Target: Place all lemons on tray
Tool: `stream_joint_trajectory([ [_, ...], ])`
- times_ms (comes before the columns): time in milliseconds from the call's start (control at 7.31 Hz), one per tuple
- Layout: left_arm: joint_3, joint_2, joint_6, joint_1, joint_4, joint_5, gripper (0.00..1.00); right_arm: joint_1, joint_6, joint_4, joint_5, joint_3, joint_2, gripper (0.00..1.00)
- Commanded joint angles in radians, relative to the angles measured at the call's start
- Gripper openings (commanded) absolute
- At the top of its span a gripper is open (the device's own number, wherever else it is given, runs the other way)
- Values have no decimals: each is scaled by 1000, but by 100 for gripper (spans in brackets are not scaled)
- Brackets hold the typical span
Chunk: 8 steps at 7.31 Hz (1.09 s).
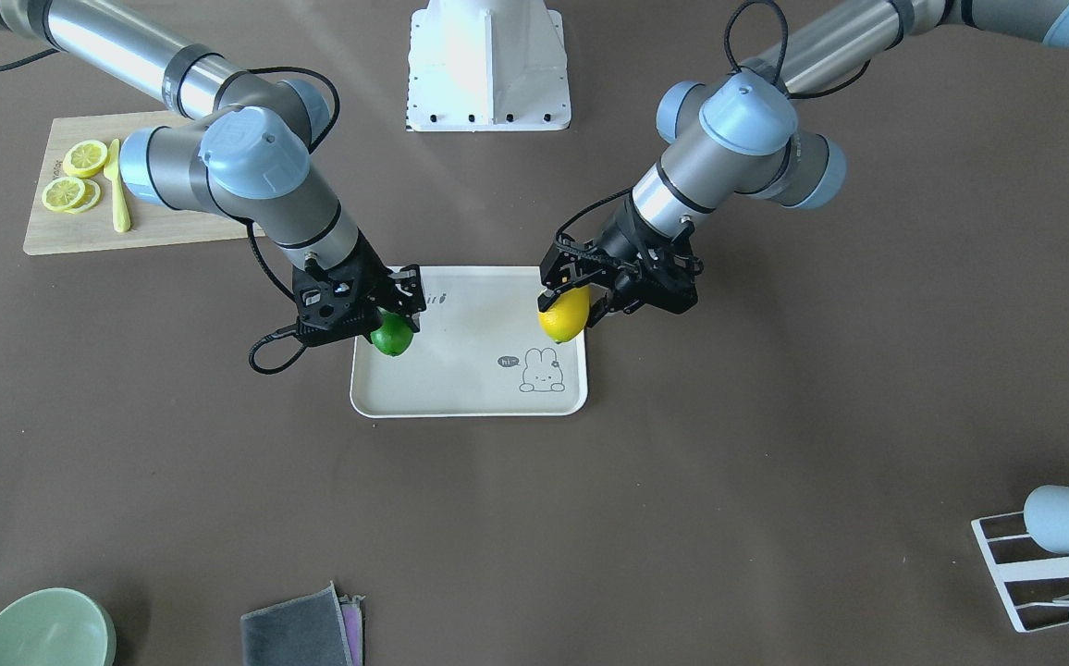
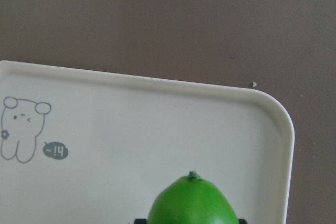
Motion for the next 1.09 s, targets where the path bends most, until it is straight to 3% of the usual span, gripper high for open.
stream_joint_trajectory([
  [0, 5, -51, -16, 32, 64, 52, 0, -30, 5, 2, -28, -87, 48, 0],
  [137, 28, -55, -16, 33, 67, 54, 0, -29, 10, 1, -24, -88, 62, 25],
  [274, 47, -58, -15, 55, 61, 115, 0, -27, 18, 0, -22, -82, 62, 99],
  [410, 56, -66, -16, 75, 64, 153, 0, 12, 27, -1, 16, -57, 64, 100],
  [547, 83, -81, -16, 91, 61, 170, 0, 69, 25, -1, 111, -44, 64, 100],
  [821, 105, -86, -10, 122, 58, 239, 0, 126, 25, -15, 183, -10, 70, 100],
  [957, 108, -84, -6, 125, 64, 241, 35, 154, 25, -15, 217, 9, 59, 100],
])
